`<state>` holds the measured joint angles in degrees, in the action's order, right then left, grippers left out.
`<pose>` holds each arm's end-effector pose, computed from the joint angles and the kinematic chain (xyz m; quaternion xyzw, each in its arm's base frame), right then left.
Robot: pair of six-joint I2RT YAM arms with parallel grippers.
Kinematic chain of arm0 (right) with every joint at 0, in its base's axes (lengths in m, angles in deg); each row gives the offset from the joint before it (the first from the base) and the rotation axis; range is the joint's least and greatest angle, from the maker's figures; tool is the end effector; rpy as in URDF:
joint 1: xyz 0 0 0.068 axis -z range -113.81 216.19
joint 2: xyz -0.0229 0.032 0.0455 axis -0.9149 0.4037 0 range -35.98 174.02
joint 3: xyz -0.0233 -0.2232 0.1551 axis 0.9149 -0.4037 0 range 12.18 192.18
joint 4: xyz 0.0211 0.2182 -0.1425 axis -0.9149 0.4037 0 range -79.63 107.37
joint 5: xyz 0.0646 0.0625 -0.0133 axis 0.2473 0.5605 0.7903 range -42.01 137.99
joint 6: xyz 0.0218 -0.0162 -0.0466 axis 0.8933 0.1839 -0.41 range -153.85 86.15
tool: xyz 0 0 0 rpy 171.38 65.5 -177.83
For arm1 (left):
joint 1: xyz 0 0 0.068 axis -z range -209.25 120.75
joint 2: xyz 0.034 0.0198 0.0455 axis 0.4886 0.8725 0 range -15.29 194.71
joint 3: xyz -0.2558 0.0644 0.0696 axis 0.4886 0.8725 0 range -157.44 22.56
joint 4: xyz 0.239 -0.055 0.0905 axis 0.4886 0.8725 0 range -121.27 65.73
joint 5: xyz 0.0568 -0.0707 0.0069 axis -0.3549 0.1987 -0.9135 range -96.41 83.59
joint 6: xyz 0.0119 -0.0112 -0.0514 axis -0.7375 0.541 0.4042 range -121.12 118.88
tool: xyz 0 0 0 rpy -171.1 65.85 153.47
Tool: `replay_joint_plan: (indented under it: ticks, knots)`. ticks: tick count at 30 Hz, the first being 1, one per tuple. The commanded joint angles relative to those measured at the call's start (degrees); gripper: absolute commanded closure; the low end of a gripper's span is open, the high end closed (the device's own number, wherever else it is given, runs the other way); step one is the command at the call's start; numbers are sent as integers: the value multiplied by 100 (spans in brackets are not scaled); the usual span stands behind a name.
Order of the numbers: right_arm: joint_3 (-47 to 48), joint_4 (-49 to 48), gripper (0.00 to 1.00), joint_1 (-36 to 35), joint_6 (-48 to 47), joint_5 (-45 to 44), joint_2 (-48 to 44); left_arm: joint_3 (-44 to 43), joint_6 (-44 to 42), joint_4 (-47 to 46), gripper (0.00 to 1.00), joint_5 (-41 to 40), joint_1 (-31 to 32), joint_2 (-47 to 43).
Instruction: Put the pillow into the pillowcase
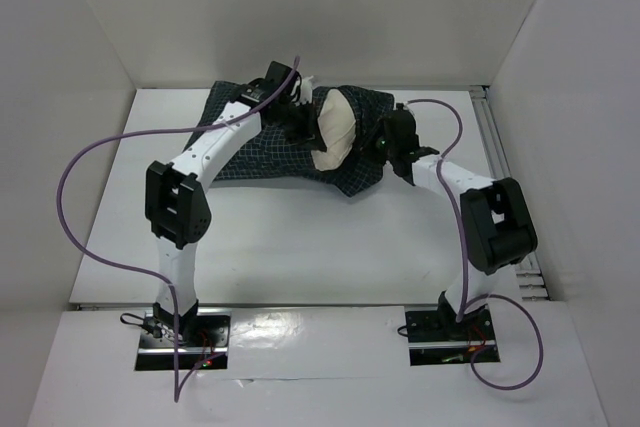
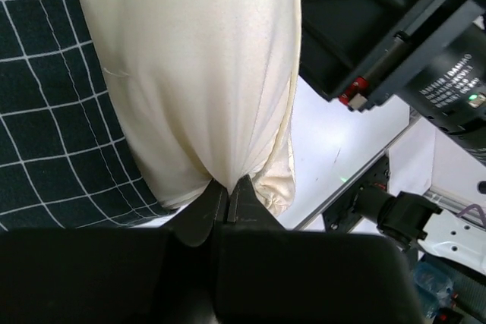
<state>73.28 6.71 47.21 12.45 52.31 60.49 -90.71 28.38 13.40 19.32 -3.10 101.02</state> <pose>0.3561 0.1252 0.2254 0.1883 0.8524 0.2902 0.3921 0.4027 -0.2150 0.3186 0.0537 0.9112 -0.3479 0.2141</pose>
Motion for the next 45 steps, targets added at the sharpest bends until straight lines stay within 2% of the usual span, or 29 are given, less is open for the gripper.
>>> replay_joint_plan:
  ticks: [1,4,11,14,16,17,18,19,24,28,31,34,37,41,43,45]
  knots:
    - [-36,-467,65,-53,484,-563,65,-371,206,-344,100,476,4,-302]
    - [-91,-847,55,0,485,-257,196,-371,206,-344,100,529,4,-302]
    - [42,-1137,42,0,485,-45,417,-371,206,-292,100,529,4,-302]
    - [104,-1435,42,0,538,25,697,-371,206,-292,100,590,4,-302]
    - [156,-1584,54,0,599,-54,944,-371,206,-292,100,643,4,-302]
    - [156,-1655,70,0,599,-106,944,-371,206,-292,100,643,4,-302]
    - [156,-1655,91,0,599,-106,1014,-310,206,-292,100,643,4,-302]
    - [156,-1577,100,0,599,-106,945,-309,258,-292,100,643,-48,-354]
    - [-676,-1322,100,0,64,147,58,-186,556,-493,100,372,-163,-303]
    - [-1239,-883,100,-324,-411,315,-1179,-134,751,-599,100,-138,-163,-30]
    - [-1434,-601,100,-518,-666,604,-1744,59,1049,-695,100,-455,-163,250]
    - [-1217,-355,100,-895,-938,982,-2097,165,1251,-1003,100,-517,-216,540]
    - [-751,-21,100,-1562,-1237,1141,-2167,-114,1252,-1056,100,-648,178,961]
    - [-503,-99,100,-1714,-1396,1676,-2299,-169,1252,-986,100,-762,425,1192]
    - [-398,84,100,-1776,-1458,1678,-2456,-117,1252,-986,100,-763,539,1262]
    - [-397,347,100,-1776,-1633,1223,-2588,-38,1252,-986,100,-501,540,1262]
